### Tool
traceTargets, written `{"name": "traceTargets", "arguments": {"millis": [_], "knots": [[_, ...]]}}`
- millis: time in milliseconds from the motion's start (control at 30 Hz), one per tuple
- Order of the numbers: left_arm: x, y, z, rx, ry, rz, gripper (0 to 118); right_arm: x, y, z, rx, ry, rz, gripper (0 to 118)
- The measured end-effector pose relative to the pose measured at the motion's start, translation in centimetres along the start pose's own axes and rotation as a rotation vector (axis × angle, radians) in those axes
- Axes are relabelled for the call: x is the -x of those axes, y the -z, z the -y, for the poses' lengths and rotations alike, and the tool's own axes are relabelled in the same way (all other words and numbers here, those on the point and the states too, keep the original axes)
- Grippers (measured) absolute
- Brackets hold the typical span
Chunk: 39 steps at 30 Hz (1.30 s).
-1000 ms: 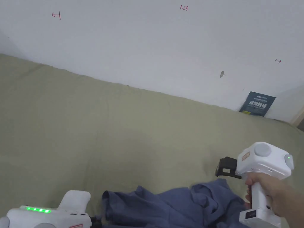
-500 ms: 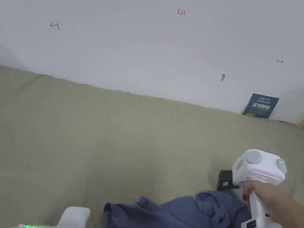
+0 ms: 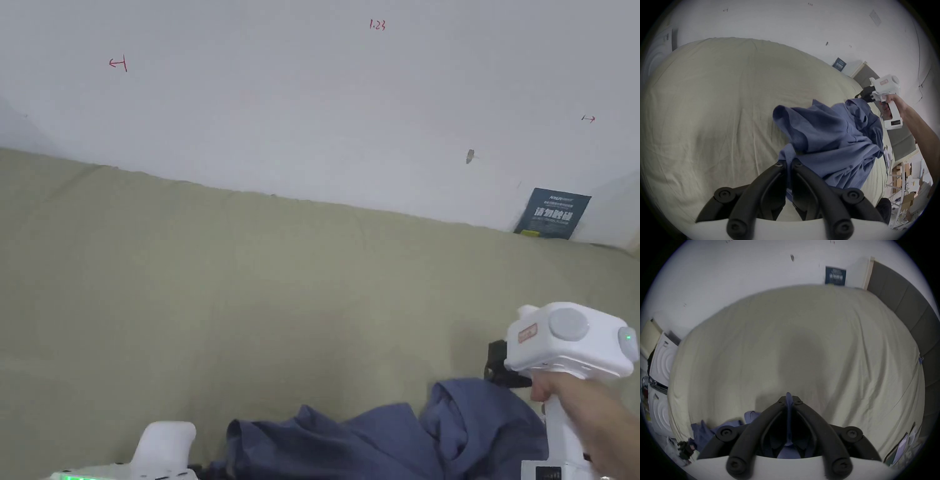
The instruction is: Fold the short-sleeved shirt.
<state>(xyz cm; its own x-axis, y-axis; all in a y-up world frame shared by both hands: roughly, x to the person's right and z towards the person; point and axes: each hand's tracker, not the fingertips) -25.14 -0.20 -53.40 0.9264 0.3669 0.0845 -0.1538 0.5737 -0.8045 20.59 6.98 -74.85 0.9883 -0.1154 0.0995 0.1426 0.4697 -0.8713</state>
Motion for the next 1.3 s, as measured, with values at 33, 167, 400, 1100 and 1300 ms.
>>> {"name": "traceTargets", "arguments": {"millis": [33, 167, 400, 1100, 1300], "knots": [[-0.3, -0.9, 0.0, -0.078, 0.023, -0.018, 5, 0.0, -1.8, 0.2, -0.050, -0.015, 0.000, 4], [-0.8, -4.3, -0.9, -0.170, -0.049, -0.017, 5, -1.5, -8.8, 0.6, -0.200, -0.009, -0.065, 4], [-3.7, -11.4, -4.6, -0.373, 0.001, -0.063, 5, -2.4, -23.3, 2.5, -0.401, 0.001, -0.113, 4], [-6.2, -35.4, -27.0, -0.836, -0.045, -0.183, 5, -4.9, -45.2, -6.0, -0.760, 0.186, -0.258, 4], [-4.3, -30.7, -24.9, -0.756, -0.042, -0.201, 5, -4.6, -39.3, -3.8, -0.704, 0.210, -0.255, 4]]}}
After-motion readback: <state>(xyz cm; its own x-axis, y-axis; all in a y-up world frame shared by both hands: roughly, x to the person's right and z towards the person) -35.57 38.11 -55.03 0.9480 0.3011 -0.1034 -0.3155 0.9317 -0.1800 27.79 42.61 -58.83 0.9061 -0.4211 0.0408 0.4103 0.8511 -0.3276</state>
